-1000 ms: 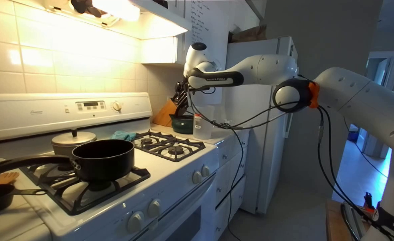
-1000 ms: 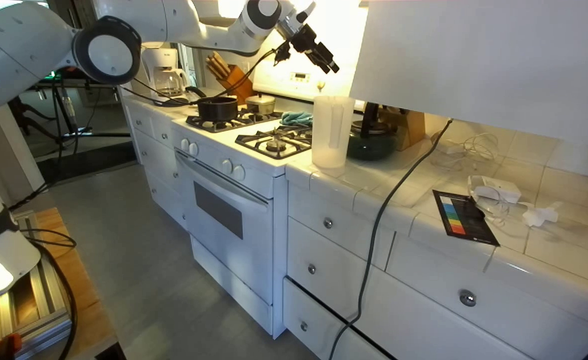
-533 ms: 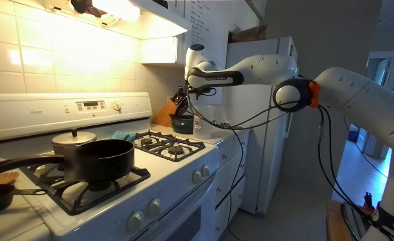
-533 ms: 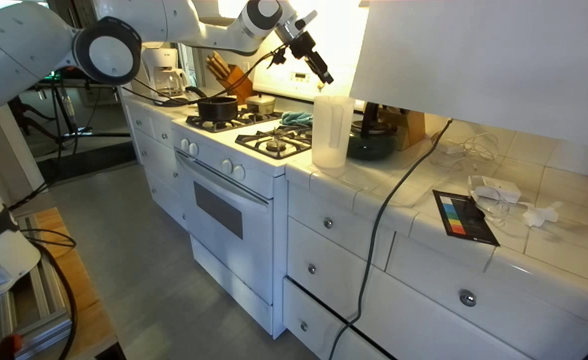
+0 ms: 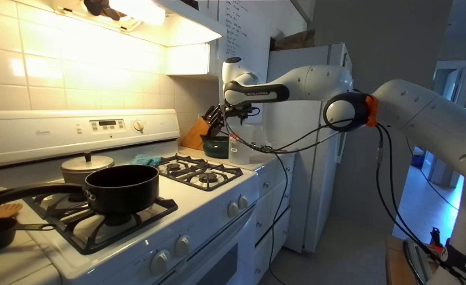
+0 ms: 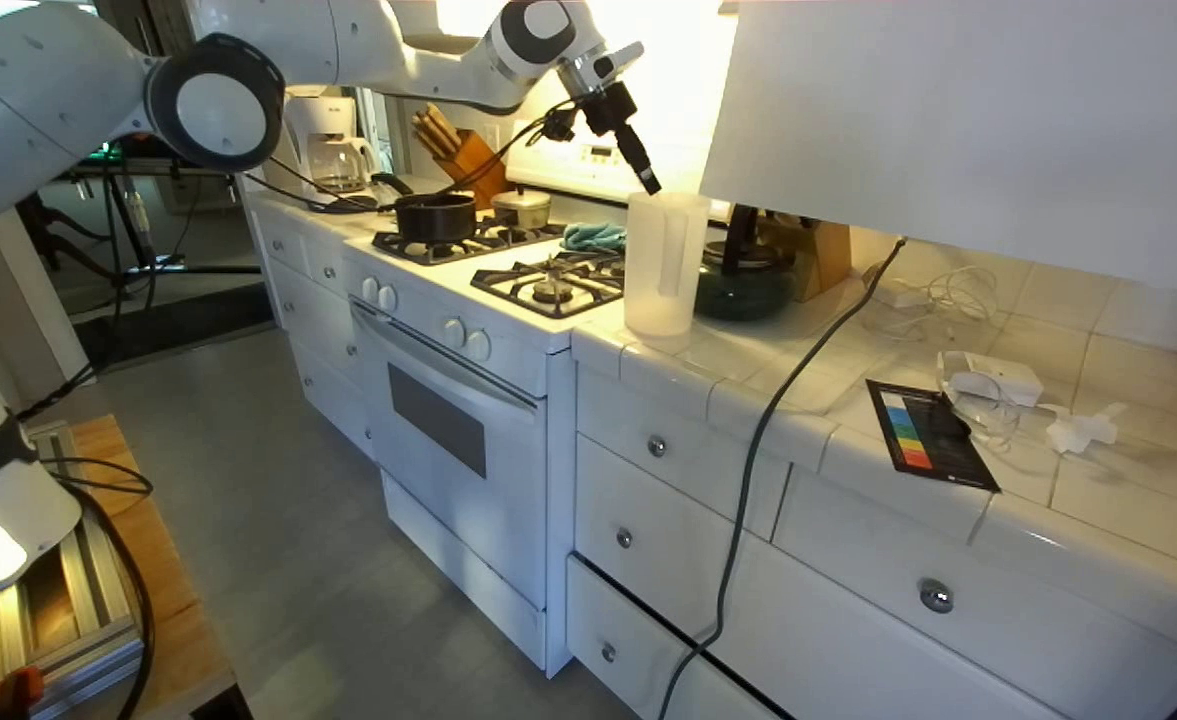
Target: Move the jar and the kettle to the left
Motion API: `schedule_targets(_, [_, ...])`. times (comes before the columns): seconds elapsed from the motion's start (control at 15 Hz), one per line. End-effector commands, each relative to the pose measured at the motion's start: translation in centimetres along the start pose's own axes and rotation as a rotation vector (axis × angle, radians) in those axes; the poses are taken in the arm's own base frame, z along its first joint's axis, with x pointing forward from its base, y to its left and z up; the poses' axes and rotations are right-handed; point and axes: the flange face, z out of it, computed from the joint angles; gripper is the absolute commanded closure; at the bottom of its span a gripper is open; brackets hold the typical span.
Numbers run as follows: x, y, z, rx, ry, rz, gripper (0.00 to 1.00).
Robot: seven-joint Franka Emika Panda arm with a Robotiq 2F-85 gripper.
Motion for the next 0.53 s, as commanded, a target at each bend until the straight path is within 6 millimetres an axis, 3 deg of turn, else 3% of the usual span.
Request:
schedule_targets(0.0, [-0.7, 0.8, 1.4, 0.012, -0.093, 0.055, 0.26])
schedule_targets(0.33, [-1.4, 1.0, 3.1, 0.023, -0.131, 0.058, 0.62])
schedule_targets(0.47, [-1.4, 1.0, 2.9, 0.026, -0.13, 0.056, 0.76])
